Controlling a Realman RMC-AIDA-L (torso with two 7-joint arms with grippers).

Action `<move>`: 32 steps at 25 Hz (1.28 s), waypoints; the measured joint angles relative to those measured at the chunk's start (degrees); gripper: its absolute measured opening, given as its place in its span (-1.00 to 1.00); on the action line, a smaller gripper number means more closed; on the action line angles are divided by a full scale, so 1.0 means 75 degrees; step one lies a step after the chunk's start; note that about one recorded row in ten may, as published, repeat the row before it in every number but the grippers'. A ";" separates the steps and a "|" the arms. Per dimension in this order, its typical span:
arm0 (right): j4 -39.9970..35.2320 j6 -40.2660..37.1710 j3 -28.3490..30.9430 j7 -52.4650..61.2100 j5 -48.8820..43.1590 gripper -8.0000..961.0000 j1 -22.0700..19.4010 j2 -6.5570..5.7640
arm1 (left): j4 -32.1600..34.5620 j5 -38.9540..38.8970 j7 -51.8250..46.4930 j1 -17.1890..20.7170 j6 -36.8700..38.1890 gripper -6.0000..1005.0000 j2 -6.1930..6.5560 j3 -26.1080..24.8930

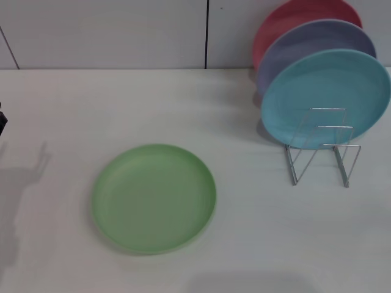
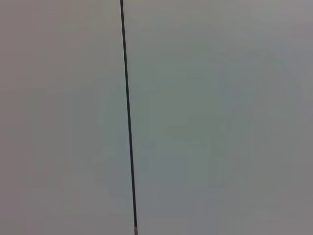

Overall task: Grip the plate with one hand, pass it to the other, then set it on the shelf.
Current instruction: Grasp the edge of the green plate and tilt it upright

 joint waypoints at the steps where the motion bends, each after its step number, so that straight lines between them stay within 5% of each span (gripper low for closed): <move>1: 0.0007 0.0000 0.0000 0.0000 0.0000 0.72 0.0006 0.0001 | 0.0000 0.0000 0.0000 0.0007 -0.0001 0.69 0.0000 0.0000; 6: 0.0035 -0.0001 0.0000 0.0013 -0.0009 0.72 0.0023 0.0017 | -0.0029 0.0001 -0.0019 -0.0002 -0.0077 0.69 0.0033 0.0105; 10: 0.0053 0.0001 -0.0004 0.0091 -0.0019 0.72 0.0021 0.0020 | -0.0755 0.0023 -0.0056 0.0047 -0.0871 0.69 0.0227 0.0587; 11: 0.0054 0.0002 -0.0006 0.0102 -0.0021 0.72 0.0021 0.0020 | -0.1646 0.0083 0.0094 0.0219 -0.1732 0.69 0.0418 0.0549; 12: 0.0054 0.0002 -0.0006 0.0102 -0.0021 0.72 0.0021 0.0020 | -0.1646 0.0083 0.0094 0.0219 -0.1732 0.69 0.0418 0.0549; 13: 0.0055 0.0006 -0.0009 0.0107 -0.0024 0.72 0.0022 0.0020 | -0.2741 0.0261 0.0299 0.0429 -0.2999 0.69 0.0660 0.0418; 14: 0.0056 0.0009 -0.0009 0.0108 -0.0026 0.72 0.0025 0.0016 | -0.2741 0.0261 0.0299 0.0429 -0.2999 0.69 0.0660 0.0418; 16: 0.0057 0.0062 -0.0019 0.0110 -0.0030 0.72 0.0077 0.0003 | -0.4717 0.0761 0.0398 0.0799 -0.5415 0.69 0.1005 0.0014; 18: 0.0055 0.0139 -0.0025 0.0111 -0.0032 0.72 0.0114 -0.0003 | -0.5394 0.0941 0.0379 0.0941 -0.6213 0.69 0.1095 -0.0165; 19: 0.0051 0.0186 -0.0027 0.0111 -0.0033 0.72 0.0125 -0.0007 | -0.6526 0.1173 0.0352 0.1176 -0.7712 0.68 0.1145 -0.0478; 20: 0.0045 0.0233 -0.0031 0.0112 -0.0034 0.72 0.0136 -0.0008 | -0.6526 0.1173 0.0352 0.1176 -0.7712 0.68 0.1145 -0.0478; 21: 0.0031 0.0276 -0.0033 0.0113 -0.0035 0.72 0.0148 -0.0010 | -0.7857 0.1318 0.0402 0.1375 -0.9634 0.68 0.1127 -0.0893; 22: 0.0026 0.0332 -0.0034 0.0113 -0.0036 0.72 0.0163 -0.0009 | -0.7857 0.1318 0.0402 0.1375 -0.9634 0.68 0.1127 -0.0893; 24: 0.0015 0.0419 -0.0035 0.0115 -0.0052 0.72 0.0187 -0.0011 | -0.9367 0.1371 0.0652 0.1413 -1.2504 0.68 0.0965 -0.1424; 25: 0.0015 0.0419 -0.0035 0.0115 -0.0052 0.72 0.0187 -0.0011 | -0.9367 0.1371 0.0652 0.1413 -1.2504 0.68 0.0965 -0.1424; 27: -0.0006 0.0528 -0.0035 0.0117 -0.0163 0.72 0.0205 -0.0020 | -1.0287 0.1339 0.1229 0.1297 -1.4633 0.68 0.0539 -0.1980; 28: -0.0013 0.0566 -0.0035 0.0116 -0.0189 0.72 0.0219 -0.0023 | -1.0287 0.1339 0.1229 0.1297 -1.4633 0.68 0.0539 -0.1980; 30: -0.0023 0.0602 -0.0037 0.0117 -0.0203 0.72 0.0236 -0.0025 | -1.0632 0.1329 0.1677 0.1131 -1.5870 0.68 0.0194 -0.2396; 32: -0.0035 0.0648 -0.0036 0.0117 -0.0208 0.72 0.0272 -0.0027 | -1.0784 0.1262 0.1803 0.0933 -1.6783 0.68 0.0085 -0.2605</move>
